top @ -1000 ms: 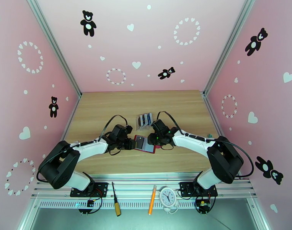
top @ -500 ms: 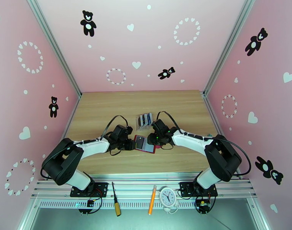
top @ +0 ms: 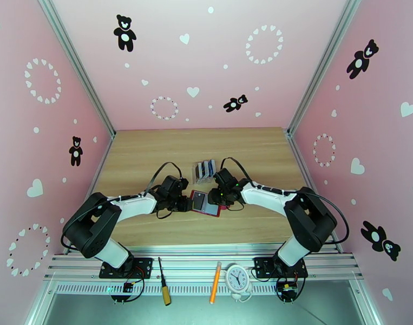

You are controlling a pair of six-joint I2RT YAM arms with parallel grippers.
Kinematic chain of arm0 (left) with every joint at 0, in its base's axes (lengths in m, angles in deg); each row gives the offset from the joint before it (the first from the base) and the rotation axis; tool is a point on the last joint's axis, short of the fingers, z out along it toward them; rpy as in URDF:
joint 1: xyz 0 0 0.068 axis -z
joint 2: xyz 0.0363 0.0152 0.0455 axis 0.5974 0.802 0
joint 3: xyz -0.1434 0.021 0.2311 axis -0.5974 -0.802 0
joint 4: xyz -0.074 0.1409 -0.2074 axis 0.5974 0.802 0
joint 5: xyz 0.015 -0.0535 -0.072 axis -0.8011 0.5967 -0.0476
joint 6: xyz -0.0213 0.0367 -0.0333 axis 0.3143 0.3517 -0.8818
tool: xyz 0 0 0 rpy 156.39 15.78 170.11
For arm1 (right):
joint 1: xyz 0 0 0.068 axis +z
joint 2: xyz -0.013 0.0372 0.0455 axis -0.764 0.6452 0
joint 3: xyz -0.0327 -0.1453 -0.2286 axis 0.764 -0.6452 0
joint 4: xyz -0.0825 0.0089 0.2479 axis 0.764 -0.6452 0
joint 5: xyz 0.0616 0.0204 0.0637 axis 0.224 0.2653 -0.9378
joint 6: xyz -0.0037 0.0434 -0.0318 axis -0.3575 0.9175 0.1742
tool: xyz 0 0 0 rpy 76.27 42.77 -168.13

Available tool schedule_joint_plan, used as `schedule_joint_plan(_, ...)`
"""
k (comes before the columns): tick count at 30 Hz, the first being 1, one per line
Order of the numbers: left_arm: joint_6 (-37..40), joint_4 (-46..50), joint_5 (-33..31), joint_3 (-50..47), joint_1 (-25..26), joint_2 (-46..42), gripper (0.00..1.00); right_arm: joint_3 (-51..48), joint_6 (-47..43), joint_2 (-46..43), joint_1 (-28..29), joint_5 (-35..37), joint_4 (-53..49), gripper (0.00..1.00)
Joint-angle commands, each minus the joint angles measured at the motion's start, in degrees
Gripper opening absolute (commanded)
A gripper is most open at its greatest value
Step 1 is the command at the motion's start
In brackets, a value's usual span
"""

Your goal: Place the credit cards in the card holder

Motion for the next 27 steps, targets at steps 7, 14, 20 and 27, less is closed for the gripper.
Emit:
schedule_joint_plan(7, 0.7, 2.1, -1.1, 0.1, 0.2, 1.7, 0.31, 2.8, -1.1, 1.9, -1.3, -0.5, -0.2, 0.42)
schedule_joint_plan(14, 0.9, 2.4, -1.3, 0.4, 0.1, 2.0, 0.31, 4.7, -1.6, 3.5, -1.4, -0.3, -0.9, 0.42)
schedule_joint_plan(20, 0.9, 2.4, -1.4, 0.4, 0.1, 1.8, 0.31, 4.7, -1.7, 4.8, -1.9, 0.1, -1.2, 0.42)
schedule_joint_plan(27, 1.0, 2.5, -1.4, 0.5, 0.1, 1.9, 0.32, 3.5, -1.3, 4.5, -1.9, 0.2, -0.7, 0.42)
